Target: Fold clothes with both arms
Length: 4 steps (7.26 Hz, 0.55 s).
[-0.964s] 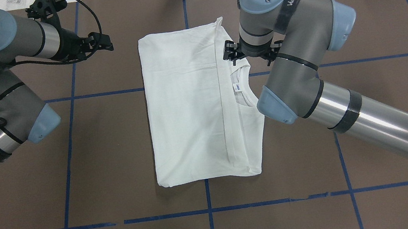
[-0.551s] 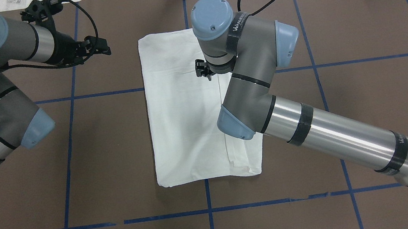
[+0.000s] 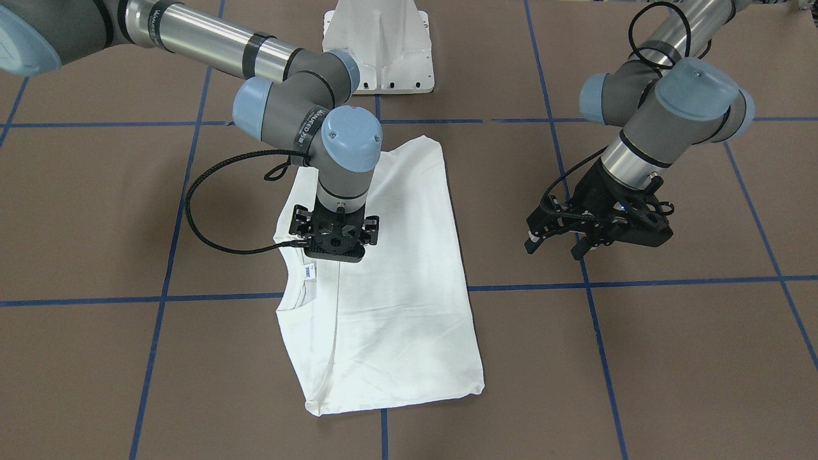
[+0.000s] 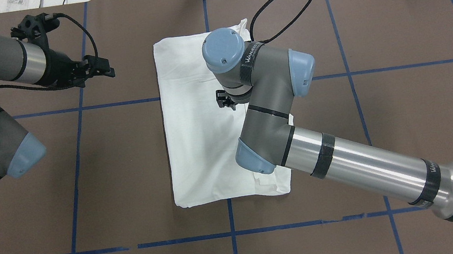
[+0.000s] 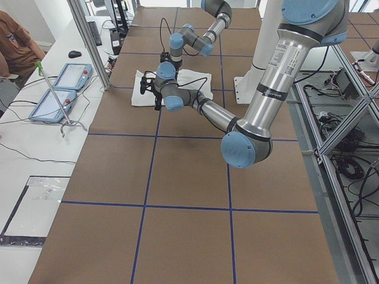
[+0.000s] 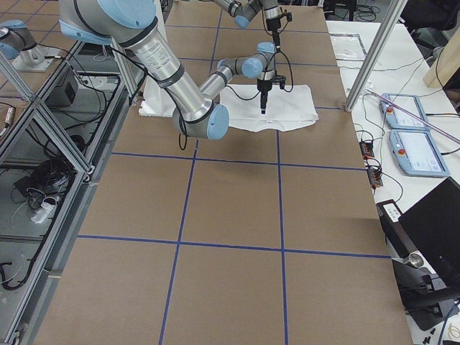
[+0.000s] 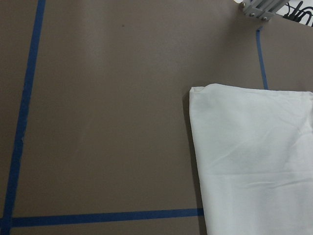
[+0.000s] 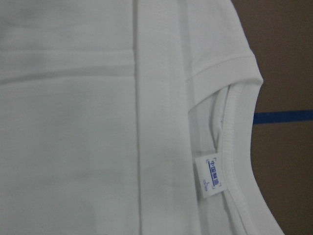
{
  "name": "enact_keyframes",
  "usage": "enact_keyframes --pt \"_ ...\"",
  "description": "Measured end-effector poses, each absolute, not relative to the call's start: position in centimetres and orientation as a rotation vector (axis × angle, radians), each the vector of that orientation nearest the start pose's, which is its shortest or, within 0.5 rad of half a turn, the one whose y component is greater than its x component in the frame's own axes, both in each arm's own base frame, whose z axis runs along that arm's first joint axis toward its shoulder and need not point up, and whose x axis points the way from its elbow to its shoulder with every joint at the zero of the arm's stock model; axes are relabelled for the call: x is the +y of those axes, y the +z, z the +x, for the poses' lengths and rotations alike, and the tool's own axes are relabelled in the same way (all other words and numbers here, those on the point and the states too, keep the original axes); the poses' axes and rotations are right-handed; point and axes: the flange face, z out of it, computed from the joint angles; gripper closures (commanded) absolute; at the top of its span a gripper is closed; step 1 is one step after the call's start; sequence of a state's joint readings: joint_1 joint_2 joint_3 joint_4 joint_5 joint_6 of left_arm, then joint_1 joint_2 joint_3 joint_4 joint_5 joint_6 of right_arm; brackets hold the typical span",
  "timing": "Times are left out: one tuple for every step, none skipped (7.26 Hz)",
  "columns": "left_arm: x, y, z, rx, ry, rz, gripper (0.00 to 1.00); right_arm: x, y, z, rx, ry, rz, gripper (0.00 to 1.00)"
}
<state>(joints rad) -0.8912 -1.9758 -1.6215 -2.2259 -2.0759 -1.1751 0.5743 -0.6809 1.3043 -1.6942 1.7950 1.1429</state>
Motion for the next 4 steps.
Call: enact_keyframes --pt "-55.2 33.0 33.7 1.137 -0.156 0.288 0.0 -51.8 24.4 -59.9 -0.53 0.074 0.047 0.0" --pt "-55.2 33.1 33.7 1.137 -0.156 0.287 0.0 -51.8 24.9 -60.1 -0.52 0.064 0.045 0.0" --pt "-55.2 33.2 33.9 1.137 -0.155 0.285 0.0 -51.8 25.3 -60.2 -0.513 0.055 0.044 0.0" --pt "-55.2 33.3 34.0 1.136 -0.154 0.282 0.0 -51.8 25.6 -60.3 -0.508 0.046 0.044 0.0"
